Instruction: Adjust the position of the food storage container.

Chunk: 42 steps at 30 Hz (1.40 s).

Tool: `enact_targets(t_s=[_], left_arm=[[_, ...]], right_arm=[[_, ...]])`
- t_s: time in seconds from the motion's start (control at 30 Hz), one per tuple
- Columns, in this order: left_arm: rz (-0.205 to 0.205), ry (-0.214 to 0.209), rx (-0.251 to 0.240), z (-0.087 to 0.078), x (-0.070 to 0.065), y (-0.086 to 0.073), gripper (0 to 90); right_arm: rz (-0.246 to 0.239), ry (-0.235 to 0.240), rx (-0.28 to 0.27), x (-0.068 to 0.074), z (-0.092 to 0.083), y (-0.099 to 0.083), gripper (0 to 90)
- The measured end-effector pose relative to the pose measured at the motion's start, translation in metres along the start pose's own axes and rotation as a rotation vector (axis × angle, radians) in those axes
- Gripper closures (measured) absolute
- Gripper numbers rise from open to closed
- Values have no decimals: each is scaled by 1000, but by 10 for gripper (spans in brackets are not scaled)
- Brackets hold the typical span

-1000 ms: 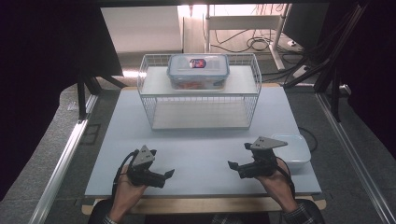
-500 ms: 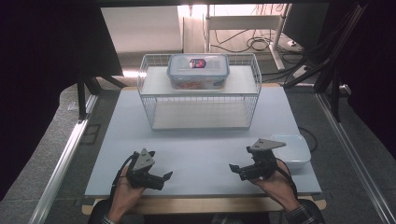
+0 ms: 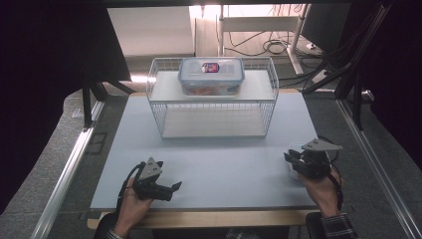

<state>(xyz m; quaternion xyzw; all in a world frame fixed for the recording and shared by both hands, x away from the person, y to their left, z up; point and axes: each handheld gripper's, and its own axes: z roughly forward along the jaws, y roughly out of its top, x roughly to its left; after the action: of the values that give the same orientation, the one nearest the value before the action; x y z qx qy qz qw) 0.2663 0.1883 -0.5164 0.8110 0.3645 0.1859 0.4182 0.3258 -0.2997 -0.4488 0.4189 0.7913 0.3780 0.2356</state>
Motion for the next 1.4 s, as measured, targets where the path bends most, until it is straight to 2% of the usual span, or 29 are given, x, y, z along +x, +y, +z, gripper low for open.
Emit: enact_targets(t_s=[0.1,0.3,0.43,0.8,1.0,1.17,1.23,1.4], left_arm=[[-10,0,-1,-1,2,0,31],[-13,-5,3,0,2,-1,32],[-13,-4,3,1,2,-1,32],[-19,-6,16,3,3,-1,36],[-16,-9,21,4,2,-2,38],[-17,-10,23,4,3,-2,39],[-16,-10,24,4,2,-2,40],[-14,-10,26,4,2,-2,40]], right_arm=[[25,-35,1,-13,-4,-3,844],[120,-140,5,-44,-14,-12,887],[159,-209,12,-62,-22,-20,894],[213,-319,31,-91,-28,-37,894],[236,-307,66,-98,-22,-43,894],[243,-284,81,-96,-17,-43,894],[259,-255,76,-95,-16,-43,894],[254,-202,87,-87,-10,-40,894]])
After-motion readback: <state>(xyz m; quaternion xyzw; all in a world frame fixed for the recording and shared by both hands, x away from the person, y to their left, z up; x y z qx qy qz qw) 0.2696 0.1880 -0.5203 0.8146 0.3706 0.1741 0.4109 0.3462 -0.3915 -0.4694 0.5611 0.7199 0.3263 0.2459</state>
